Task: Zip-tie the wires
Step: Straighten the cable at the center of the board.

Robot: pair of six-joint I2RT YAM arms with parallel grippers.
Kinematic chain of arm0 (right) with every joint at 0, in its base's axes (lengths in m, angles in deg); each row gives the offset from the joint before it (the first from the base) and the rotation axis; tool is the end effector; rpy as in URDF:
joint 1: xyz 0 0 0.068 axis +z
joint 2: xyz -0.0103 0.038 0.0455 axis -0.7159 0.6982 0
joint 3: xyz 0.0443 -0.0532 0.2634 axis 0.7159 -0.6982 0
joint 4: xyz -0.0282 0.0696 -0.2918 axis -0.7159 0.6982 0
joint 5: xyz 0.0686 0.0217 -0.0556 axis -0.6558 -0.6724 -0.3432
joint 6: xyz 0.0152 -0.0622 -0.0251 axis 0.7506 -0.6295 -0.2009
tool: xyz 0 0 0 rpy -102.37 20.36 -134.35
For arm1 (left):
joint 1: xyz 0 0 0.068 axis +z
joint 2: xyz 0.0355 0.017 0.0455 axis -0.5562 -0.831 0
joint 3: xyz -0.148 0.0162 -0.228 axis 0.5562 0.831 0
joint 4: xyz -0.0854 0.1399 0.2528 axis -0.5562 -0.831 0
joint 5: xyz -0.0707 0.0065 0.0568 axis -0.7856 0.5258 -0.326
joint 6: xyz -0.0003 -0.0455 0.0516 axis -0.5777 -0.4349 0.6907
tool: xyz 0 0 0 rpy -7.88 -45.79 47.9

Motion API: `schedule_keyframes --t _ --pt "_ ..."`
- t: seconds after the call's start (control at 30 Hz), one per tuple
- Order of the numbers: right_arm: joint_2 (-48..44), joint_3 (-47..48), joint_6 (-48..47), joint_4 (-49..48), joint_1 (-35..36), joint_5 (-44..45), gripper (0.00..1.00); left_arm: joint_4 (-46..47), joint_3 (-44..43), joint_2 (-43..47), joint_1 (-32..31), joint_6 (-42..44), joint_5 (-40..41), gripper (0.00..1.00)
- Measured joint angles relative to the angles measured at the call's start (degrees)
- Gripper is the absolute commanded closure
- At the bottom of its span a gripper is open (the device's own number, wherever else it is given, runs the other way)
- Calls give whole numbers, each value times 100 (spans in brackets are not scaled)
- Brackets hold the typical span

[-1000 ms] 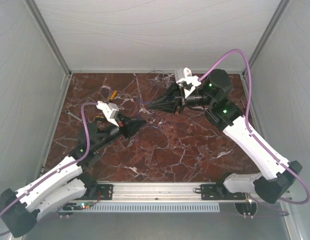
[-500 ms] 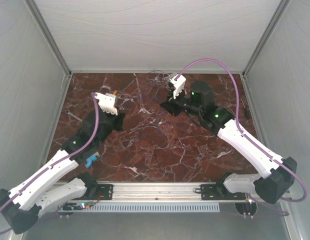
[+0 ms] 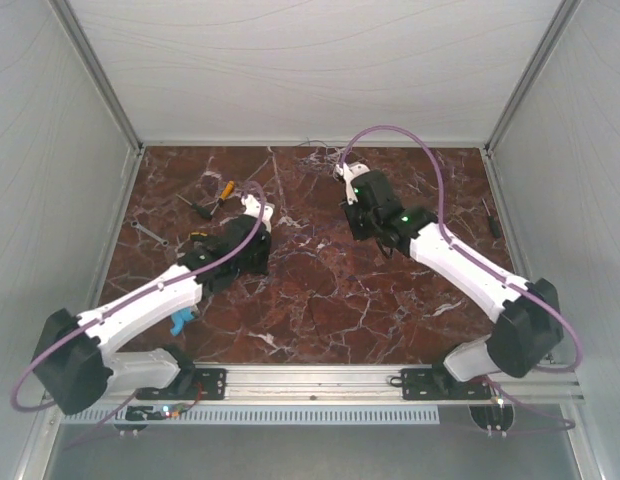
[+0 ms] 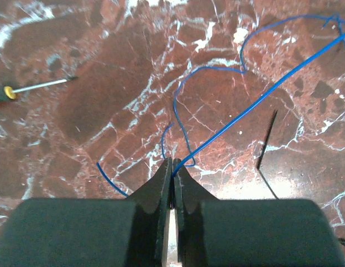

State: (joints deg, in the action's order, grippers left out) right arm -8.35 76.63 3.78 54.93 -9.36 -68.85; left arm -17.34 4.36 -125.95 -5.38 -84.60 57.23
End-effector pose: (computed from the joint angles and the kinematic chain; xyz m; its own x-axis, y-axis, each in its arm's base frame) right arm 0.3006 0.2106 0.2949 -0.5499 -0.3176 -0.7725 -0.4533 0.8903 -0.0433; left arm 0.2425 -0.1803 0.2242 -0.5806 0.1748 -0.7952 0.3353 0.9413 -0.0380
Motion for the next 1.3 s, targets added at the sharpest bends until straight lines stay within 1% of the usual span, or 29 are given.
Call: schedule_keyframes --t 0.13,0.27,0.6,0.83,1.0,1.13,1.3 --pt "525 -17 138 90 -94 129 100 17 -79 -566 -26 -170 -127 100" --pt "911 -105 190 81 -125 -11 100 61 -129 -1064 -33 -258 -138 100" --pt "1589 -195 234 -31 -129 -361 100 216 -354 -2205 -33 -297 -133 100" --pt "1921 -195 232 -133 -129 -380 100 223 -634 -2798 -33 -295 -66 100" --pt "2057 -192 234 -192 -129 -378 96 260 -730 -3023 -31 -291 4 100" --pt "2149 -192 234 -227 -129 -376 92 269 -769 -3191 -24 -291 35 100" --pt "2240 -190 234 -227 -129 -367 86 275 -826 -3254 -20 -289 48 92"
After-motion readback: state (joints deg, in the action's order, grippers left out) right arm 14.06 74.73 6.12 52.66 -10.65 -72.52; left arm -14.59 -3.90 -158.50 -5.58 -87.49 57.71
